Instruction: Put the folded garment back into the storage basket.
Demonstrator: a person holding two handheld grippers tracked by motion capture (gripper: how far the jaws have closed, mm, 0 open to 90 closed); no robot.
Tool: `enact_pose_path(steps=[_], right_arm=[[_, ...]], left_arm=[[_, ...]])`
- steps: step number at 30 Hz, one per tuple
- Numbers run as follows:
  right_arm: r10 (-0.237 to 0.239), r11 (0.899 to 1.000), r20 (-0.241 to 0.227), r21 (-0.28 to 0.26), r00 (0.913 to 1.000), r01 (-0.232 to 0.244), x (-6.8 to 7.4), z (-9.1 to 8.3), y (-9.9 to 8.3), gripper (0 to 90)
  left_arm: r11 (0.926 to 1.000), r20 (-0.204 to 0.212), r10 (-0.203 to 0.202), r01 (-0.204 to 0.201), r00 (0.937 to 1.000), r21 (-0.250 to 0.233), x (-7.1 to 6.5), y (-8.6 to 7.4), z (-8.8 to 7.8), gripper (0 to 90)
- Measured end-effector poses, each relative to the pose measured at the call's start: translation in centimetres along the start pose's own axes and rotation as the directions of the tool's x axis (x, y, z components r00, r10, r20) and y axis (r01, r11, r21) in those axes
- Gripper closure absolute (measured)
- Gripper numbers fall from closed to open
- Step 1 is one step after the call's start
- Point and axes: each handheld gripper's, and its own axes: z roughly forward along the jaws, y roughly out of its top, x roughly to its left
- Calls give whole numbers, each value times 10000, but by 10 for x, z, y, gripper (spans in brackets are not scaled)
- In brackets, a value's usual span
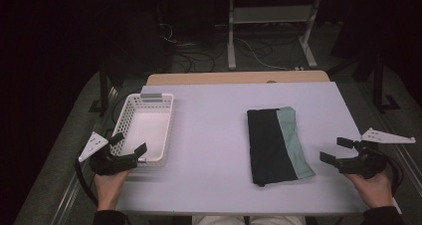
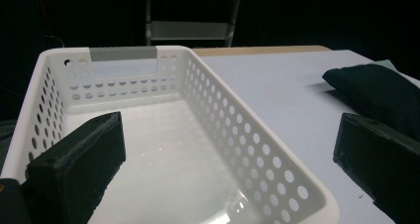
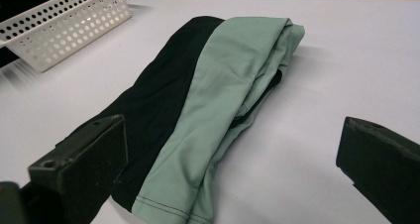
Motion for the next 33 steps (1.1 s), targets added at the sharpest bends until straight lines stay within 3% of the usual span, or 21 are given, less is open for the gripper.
enact_pose_path(steps=[17, 33], right_arm=[[97, 9999, -196, -80, 9998, -99, 1, -3, 0, 0], [-71, 9999, -248, -139, 9997, 68, 5, -4, 11, 0]], left_arm=[[9999, 78, 4, -3, 10000, -127, -1, 2, -1, 0], [9998, 535, 158, -162, 9984, 81, -10, 12, 10, 0]])
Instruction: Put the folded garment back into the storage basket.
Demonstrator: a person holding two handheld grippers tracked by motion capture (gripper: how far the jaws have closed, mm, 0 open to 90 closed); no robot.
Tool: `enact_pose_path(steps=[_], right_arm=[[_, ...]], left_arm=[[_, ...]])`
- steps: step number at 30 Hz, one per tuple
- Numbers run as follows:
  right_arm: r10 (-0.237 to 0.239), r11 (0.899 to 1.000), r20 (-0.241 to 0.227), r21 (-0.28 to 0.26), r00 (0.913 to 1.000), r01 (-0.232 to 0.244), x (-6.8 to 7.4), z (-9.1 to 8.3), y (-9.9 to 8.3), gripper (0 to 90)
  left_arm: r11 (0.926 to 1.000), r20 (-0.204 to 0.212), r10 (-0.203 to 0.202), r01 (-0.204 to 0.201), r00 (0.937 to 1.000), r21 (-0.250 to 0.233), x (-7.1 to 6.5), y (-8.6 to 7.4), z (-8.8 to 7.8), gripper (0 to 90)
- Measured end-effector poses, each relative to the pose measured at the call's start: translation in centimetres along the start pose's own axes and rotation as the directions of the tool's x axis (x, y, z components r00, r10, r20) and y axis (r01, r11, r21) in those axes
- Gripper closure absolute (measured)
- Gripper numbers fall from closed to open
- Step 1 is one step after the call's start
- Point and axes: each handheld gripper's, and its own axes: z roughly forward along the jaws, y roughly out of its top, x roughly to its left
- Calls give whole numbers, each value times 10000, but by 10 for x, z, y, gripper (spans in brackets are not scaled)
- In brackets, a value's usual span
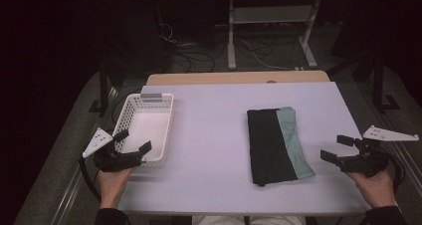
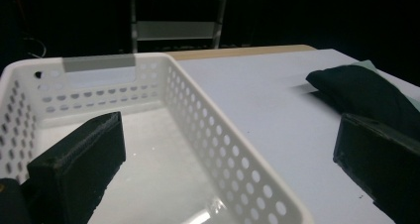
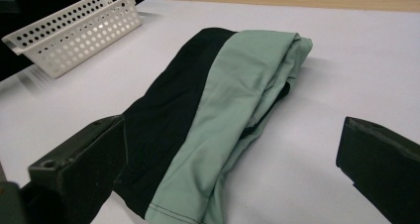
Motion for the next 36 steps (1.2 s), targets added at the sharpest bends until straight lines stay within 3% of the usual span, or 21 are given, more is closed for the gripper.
enact_pose_path(steps=[6, 18, 36], right_arm=[[-92, 9999, -56, 126, 9999, 93, 2, -1, 8, 0], [31, 9999, -193, 160, 9998, -28, 2, -2, 15, 0], [-115, 9983, -233, 570, 9997, 129, 4, 3, 28, 0]], left_arm=[[9986, 269, 376, -386, 9989, 369, -9, 13, 12, 0], [9977, 609, 479, -507, 9970, 446, -18, 29, 28, 0], [9921, 1342, 594, -734, 9892, 1014, -31, 47, 57, 0]])
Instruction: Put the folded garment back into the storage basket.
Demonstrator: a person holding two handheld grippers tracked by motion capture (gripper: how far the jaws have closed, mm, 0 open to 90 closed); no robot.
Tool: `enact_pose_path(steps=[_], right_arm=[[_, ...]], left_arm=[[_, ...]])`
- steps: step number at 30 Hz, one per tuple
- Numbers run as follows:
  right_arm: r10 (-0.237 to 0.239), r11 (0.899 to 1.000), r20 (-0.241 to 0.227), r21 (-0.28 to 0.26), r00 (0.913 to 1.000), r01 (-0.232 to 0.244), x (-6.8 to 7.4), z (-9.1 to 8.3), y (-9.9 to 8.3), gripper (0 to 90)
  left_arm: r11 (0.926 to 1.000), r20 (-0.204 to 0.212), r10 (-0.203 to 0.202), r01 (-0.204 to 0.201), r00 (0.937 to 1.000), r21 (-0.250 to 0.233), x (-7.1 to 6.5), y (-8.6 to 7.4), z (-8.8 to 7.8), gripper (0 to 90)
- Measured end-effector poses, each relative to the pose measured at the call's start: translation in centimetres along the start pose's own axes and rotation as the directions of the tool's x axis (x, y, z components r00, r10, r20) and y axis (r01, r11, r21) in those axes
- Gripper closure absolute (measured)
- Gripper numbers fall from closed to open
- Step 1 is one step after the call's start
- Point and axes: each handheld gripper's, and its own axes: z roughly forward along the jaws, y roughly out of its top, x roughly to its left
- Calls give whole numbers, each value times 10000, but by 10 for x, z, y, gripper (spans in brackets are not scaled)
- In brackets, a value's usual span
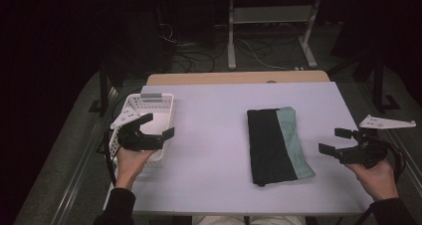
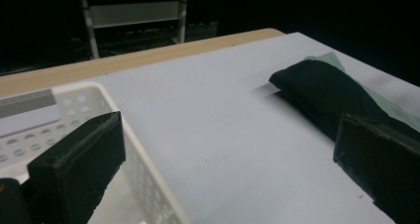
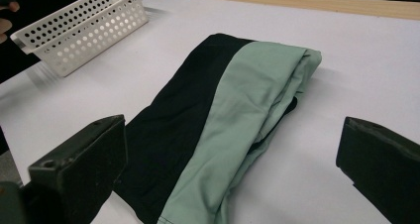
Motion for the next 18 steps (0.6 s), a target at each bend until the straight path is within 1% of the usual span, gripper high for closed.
enact_pose_path(steps=[1, 6, 8, 10, 16, 18], right_arm=[[-51, 10000, -37, 17, 10000, 51, 0, 1, 1, 0], [7, 9999, -89, 137, 10000, -5, 0, 3, 2, 0], [-11, 9999, -92, 145, 10000, 12, 0, 4, 2, 0], [-25, 9998, -124, 180, 9999, 27, 0, 5, 2, 0], [-23, 9993, -214, 375, 9998, 31, 1, 10, 2, 0], [-16, 9991, -218, 429, 9998, 25, 1, 11, 2, 0]], left_arm=[[10000, 20, 23, -23, 10000, 49, -1, 2, 3, 0], [9997, 184, 102, -106, 9998, 218, -4, 11, 17, 0], [9997, 208, 99, -104, 9997, 241, -5, 13, 20, 0], [9996, 268, 132, -139, 9996, 260, -7, 18, 26, 0], [9992, 445, 148, -164, 9989, 364, -9, 24, 40, 0], [9992, 455, 131, -148, 9989, 381, -9, 25, 41, 0]])
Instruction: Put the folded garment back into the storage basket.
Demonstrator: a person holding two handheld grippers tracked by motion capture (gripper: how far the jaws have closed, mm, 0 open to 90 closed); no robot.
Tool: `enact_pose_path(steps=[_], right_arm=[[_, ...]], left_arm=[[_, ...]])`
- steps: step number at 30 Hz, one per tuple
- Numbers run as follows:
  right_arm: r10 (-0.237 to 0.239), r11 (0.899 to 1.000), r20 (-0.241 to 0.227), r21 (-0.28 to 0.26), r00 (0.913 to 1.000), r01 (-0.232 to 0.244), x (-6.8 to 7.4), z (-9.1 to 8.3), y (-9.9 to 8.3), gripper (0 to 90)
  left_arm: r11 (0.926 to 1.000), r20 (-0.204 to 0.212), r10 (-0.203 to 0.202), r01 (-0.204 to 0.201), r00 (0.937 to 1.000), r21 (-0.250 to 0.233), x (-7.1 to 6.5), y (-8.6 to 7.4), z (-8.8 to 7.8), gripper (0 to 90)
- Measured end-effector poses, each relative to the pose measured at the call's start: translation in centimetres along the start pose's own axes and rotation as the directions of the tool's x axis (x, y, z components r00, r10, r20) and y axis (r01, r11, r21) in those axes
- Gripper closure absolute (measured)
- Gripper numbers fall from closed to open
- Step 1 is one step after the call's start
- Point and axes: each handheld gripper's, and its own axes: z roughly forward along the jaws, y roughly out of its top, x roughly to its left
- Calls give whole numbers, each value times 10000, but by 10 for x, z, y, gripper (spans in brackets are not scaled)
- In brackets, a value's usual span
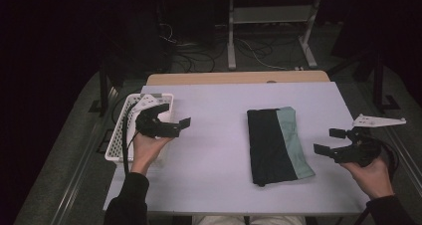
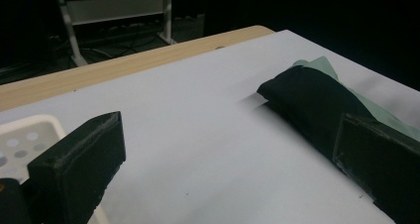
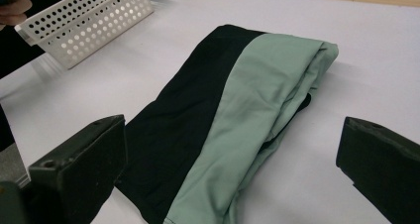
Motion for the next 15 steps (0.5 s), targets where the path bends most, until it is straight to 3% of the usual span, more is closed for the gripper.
enact_pose_path(steps=[15], right_arm=[[193, 9992, -14, 338, 9998, -193, 0, 10, -2, 0]], left_arm=[[9988, 715, -486, 477, 9963, 136, -7, 7, 39, 0]])
